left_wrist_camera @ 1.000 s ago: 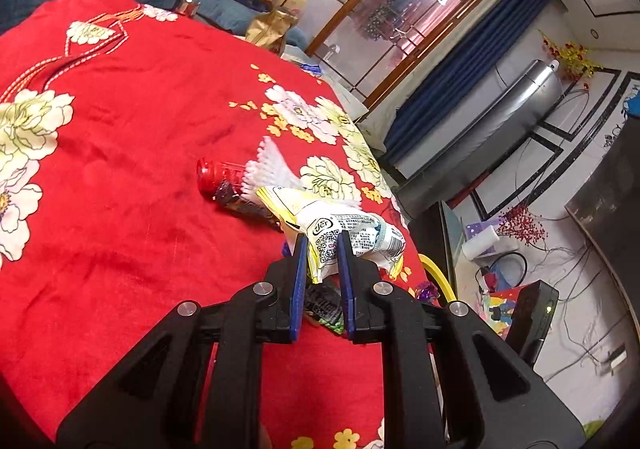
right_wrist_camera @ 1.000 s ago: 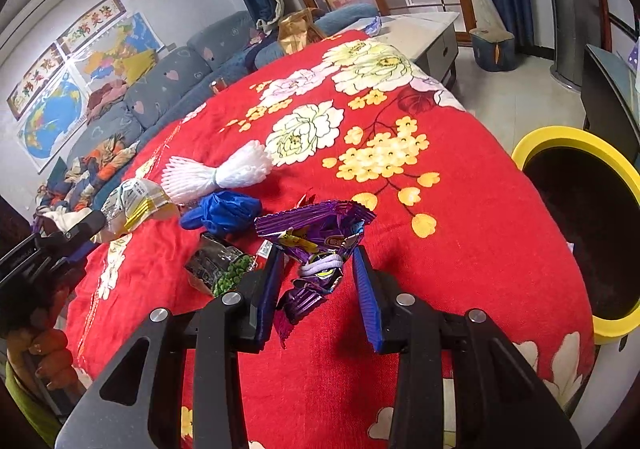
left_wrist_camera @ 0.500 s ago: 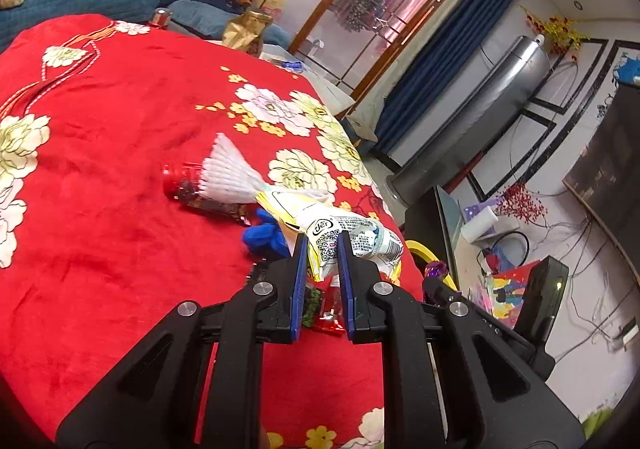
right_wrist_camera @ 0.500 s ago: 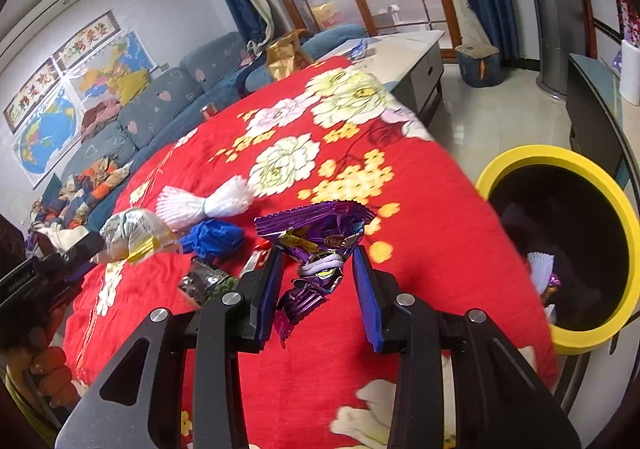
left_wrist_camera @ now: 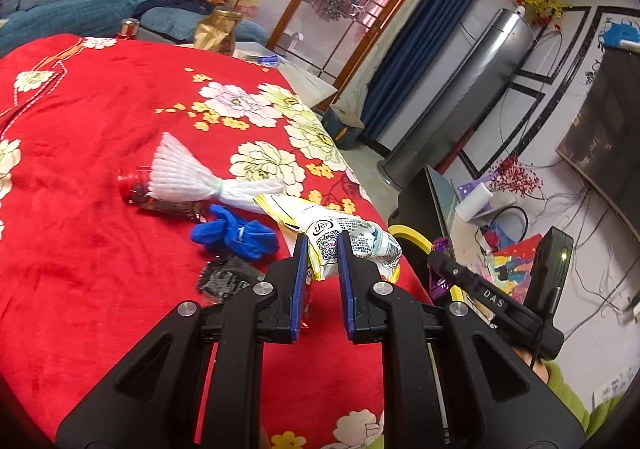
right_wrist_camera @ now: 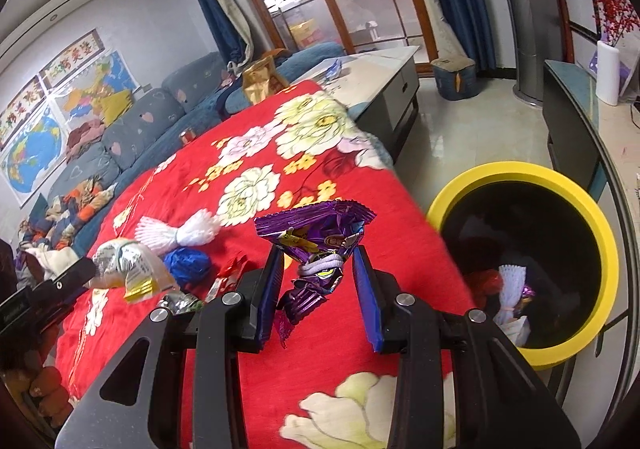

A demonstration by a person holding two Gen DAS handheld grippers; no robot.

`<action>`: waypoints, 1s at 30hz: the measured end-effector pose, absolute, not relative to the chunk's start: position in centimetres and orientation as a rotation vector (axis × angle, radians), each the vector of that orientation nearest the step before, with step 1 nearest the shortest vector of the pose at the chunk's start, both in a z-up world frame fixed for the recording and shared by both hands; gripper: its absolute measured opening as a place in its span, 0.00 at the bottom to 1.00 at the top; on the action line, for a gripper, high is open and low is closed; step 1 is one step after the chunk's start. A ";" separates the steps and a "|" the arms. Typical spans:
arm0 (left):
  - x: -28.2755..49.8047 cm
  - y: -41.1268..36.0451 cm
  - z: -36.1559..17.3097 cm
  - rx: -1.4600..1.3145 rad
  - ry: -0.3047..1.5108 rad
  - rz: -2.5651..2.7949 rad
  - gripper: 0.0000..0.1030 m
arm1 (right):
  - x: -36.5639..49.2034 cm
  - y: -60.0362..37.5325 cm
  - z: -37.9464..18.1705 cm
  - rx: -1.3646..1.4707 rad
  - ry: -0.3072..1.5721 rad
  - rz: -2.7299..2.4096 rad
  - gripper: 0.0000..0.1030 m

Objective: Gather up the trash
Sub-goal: 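Carry the snack packet and purple wrappers over the yellow-rimmed bin with both tools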

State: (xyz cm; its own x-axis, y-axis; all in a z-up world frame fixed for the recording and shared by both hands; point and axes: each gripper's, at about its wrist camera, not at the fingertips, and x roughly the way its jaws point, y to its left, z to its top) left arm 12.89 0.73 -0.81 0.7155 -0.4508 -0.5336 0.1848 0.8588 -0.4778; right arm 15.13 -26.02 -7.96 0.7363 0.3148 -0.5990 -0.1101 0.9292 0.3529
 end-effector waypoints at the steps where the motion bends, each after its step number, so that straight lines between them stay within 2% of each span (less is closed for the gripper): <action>1: 12.9 0.5 -0.8 -0.407 0.690 -0.368 0.10 | 15.1 -26.3 -7.9 0.307 0.704 0.229 0.33; 30: 14.9 -9.3 -0.1 -0.262 0.709 -0.540 0.10 | 15.4 -36.2 -8.4 0.369 0.645 -0.025 0.33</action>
